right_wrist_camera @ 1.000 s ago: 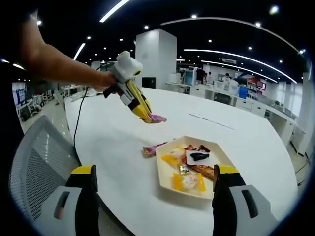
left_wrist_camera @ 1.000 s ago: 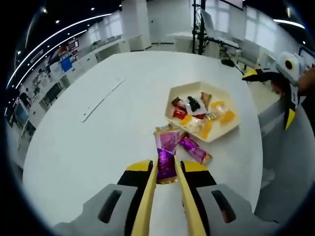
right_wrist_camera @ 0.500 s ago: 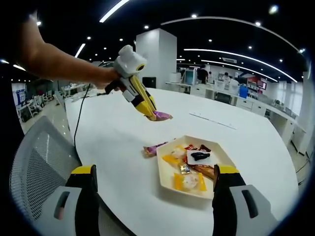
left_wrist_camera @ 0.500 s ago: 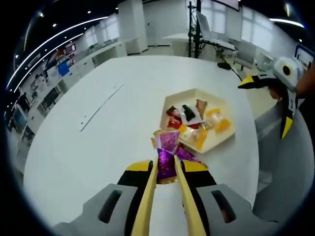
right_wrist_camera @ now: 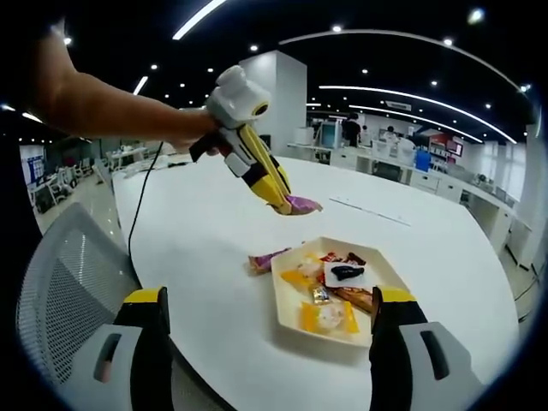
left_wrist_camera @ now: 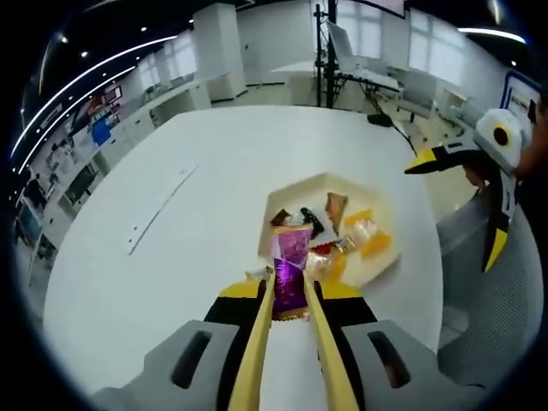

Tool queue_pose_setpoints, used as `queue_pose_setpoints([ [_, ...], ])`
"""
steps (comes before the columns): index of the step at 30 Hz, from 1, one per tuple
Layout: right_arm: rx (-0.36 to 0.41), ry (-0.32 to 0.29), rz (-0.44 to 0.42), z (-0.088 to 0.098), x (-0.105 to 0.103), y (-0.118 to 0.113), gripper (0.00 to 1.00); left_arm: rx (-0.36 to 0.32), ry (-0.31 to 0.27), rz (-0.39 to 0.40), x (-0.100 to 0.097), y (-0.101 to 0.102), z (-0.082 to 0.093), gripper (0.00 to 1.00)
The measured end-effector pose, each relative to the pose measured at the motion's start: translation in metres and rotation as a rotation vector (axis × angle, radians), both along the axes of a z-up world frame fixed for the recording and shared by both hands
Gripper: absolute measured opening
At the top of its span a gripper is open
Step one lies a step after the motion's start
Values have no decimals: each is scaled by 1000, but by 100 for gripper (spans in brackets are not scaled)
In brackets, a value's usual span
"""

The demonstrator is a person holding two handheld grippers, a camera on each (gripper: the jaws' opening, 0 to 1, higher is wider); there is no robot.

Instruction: Place the target food into the container with the food tongs after gripping and lifting it, then release it inside without dropping or visibly crushing the food.

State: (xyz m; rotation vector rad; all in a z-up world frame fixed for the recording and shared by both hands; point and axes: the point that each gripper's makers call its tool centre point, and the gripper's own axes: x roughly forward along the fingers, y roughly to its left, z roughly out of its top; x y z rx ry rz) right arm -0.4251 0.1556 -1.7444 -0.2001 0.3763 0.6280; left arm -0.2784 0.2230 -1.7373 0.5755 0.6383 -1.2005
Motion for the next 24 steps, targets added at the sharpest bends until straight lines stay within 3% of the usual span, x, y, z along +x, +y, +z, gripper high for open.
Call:
queue_pose_setpoints([
  [24,7,-4,-14,1,1,-2,96,-28,7,-63,-18,-67,13,18],
])
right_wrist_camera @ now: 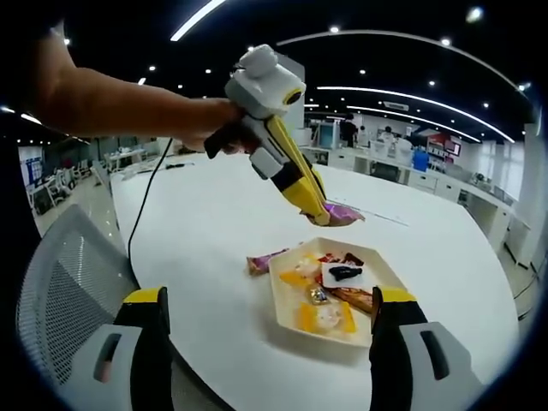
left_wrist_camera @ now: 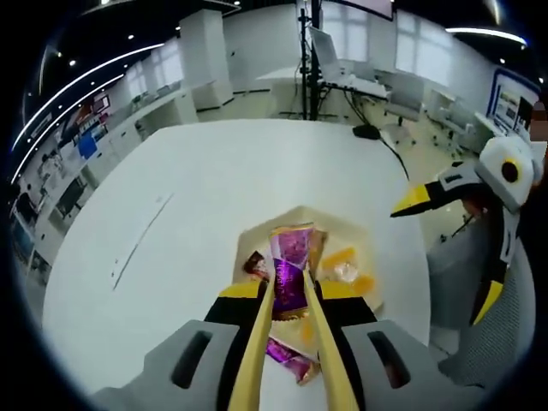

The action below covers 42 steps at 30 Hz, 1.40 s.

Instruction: Place the target food into the container with the food tongs after gripping and lifting it, then release it inside without dropping or visibly crushing the food.

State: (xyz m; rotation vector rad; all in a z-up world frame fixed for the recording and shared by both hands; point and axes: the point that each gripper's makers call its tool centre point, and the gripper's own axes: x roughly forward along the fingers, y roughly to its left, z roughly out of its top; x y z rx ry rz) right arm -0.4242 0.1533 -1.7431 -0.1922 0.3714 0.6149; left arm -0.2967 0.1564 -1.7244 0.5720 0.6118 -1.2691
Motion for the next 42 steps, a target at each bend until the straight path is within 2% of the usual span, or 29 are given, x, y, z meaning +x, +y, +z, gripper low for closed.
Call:
queue_pose_setpoints([
  [12,7,-4,-3,2,0,0,96,7,0,-32,-9,-25,2,18],
  [21,9,-7,-6,2,1,-1,96,-2,-8,-73,-18,-33,-7,22],
  [24,7,-6,-2,2,1,0,96,-6,-21,-76,-17,-32,-6,23],
  [29,6,-4,2,1,0,1,96,-31,-13,-48,-11,-26,-2,24],
  [31,3,-6,3,1,0,1,96,-40,-27,-30,-7,-23,0,25],
  [33,5,-5,0,2,0,0,96,-53,-11,-4,-4,-18,0,25],
  [38,6,-6,-4,2,1,-1,96,-80,-34,44,0,-3,3,25],
  [42,5,-4,-2,1,1,0,96,-93,-28,73,0,8,4,25],
])
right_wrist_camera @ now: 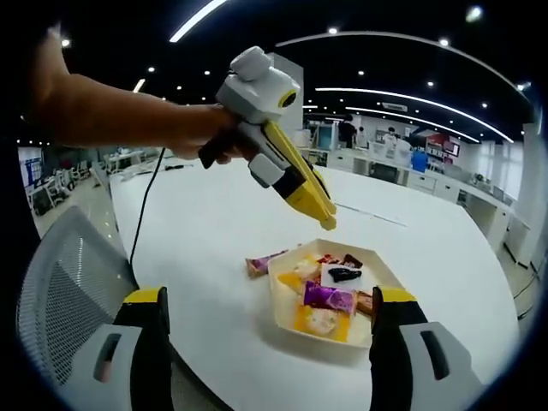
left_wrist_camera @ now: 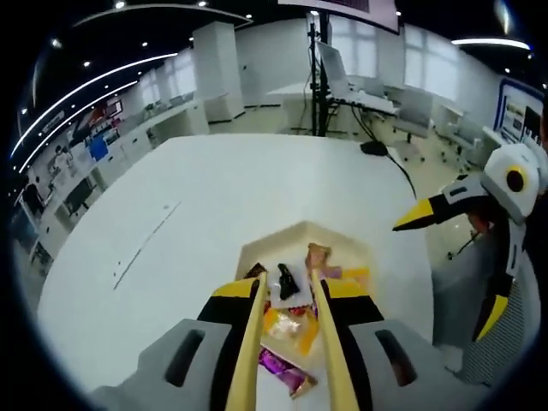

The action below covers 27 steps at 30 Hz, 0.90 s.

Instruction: Place the target food into the container with the food tongs after gripping and lifting it, then release it inside without dropping or visibly crushing the food.

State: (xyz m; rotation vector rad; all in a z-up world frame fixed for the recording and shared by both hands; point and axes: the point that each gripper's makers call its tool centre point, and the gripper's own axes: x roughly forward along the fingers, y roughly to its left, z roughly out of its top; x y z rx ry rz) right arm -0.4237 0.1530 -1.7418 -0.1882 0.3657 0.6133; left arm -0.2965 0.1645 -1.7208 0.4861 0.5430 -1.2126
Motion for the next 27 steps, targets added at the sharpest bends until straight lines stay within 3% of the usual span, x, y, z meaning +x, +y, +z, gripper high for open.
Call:
queue_pose_setpoints([
  [9,-2,-3,-2,1,0,0,96,-47,6,119,1,36,-8,26],
  [11,-6,-4,-1,1,0,0,96,-48,-19,154,2,47,-10,26],
  [16,-1,12,3,-2,-1,1,96,-83,24,231,-7,67,-15,26],
  [17,-3,14,8,-2,-1,1,96,-84,5,236,-8,70,-16,26],
  [22,-1,38,25,-7,-5,4,96,-82,-12,325,-7,87,-38,26],
  [27,-15,50,-1,-10,-1,-1,96,-44,-10,330,-18,95,-55,26],
])
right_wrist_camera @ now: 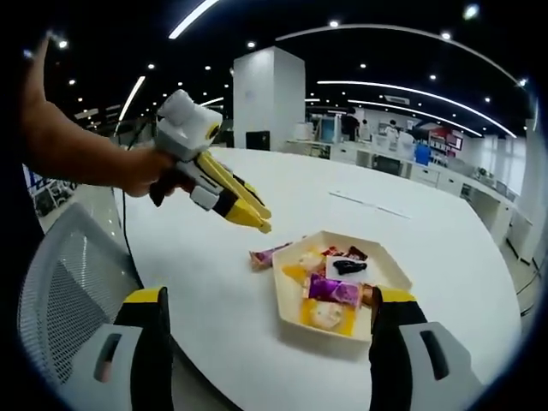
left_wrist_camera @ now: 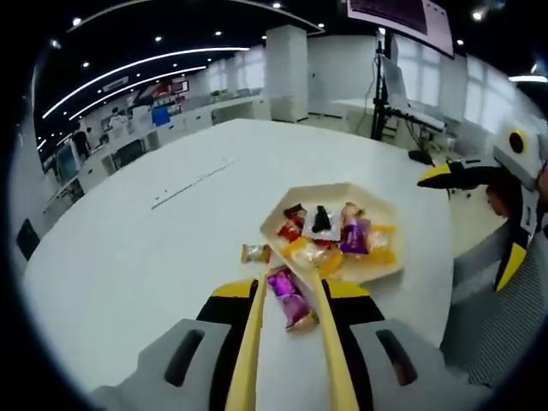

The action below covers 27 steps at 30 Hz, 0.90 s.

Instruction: Place the target food into the container with the food tongs after gripping and lifting it, then release it inside without dropping or visibly crushing the food.

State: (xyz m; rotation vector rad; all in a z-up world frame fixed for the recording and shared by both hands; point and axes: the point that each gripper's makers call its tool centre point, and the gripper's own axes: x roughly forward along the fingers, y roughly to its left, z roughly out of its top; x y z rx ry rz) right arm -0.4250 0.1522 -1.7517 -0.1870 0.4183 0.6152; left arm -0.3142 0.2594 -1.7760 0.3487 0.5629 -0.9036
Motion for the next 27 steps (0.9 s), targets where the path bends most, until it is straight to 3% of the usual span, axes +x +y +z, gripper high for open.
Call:
queue_pose_setpoints([
  [8,-8,2,-12,-1,0,-3,96,-2,44,61,3,3,-23,26],
  [18,-3,-12,-27,2,2,-5,96,43,45,65,4,-3,-47,26],
  [24,-6,-19,-35,3,3,-6,96,38,68,61,5,-11,-51,26],
  [27,-6,-20,-39,4,3,-7,96,89,58,37,3,-12,-62,25],
])
